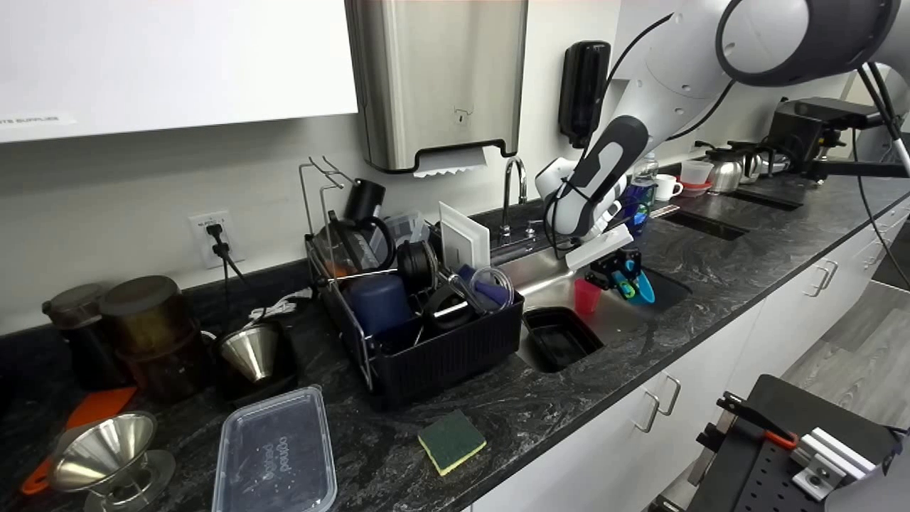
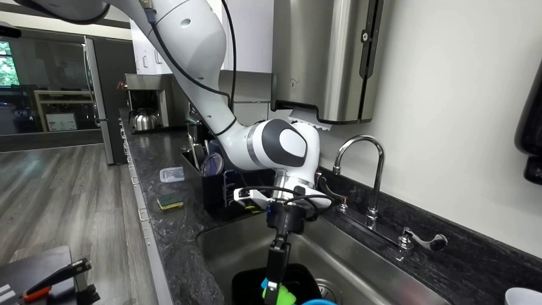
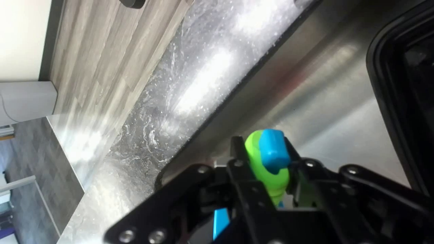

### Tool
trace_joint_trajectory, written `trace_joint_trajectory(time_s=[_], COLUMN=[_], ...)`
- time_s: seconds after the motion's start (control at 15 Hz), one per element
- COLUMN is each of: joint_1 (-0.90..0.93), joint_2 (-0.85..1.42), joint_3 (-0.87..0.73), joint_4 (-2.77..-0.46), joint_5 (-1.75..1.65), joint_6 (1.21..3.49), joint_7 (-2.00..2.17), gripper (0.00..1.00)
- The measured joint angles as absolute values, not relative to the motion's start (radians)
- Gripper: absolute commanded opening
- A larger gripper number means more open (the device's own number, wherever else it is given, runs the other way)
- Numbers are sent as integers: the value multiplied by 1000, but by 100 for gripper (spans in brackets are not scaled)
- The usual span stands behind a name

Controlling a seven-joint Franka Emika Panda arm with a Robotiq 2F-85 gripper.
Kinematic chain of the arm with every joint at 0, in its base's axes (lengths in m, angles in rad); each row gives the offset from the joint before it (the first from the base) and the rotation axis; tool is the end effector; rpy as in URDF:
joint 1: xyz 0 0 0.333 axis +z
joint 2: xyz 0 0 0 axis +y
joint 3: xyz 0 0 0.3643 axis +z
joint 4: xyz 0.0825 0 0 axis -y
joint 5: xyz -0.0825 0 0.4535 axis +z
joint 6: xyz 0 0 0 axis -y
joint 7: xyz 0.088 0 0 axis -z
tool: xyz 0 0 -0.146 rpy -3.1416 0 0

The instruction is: Put the light blue pot in the sink

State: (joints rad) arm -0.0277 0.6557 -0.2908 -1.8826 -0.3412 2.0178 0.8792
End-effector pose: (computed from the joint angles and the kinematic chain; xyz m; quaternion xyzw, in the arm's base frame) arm 0.5860 -0.2321 0.0995 0.8383 -0.4337 -0.1754 0.2802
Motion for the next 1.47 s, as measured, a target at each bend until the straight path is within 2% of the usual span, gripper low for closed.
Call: trace_joint_trajectory(time_s=[1.47], joint_1=[-24], joint_2=[804], joint_3=[-278], joint_4=[-1779], joint_5=[-340], joint_6=[2045], joint_7=[877], gripper=[7])
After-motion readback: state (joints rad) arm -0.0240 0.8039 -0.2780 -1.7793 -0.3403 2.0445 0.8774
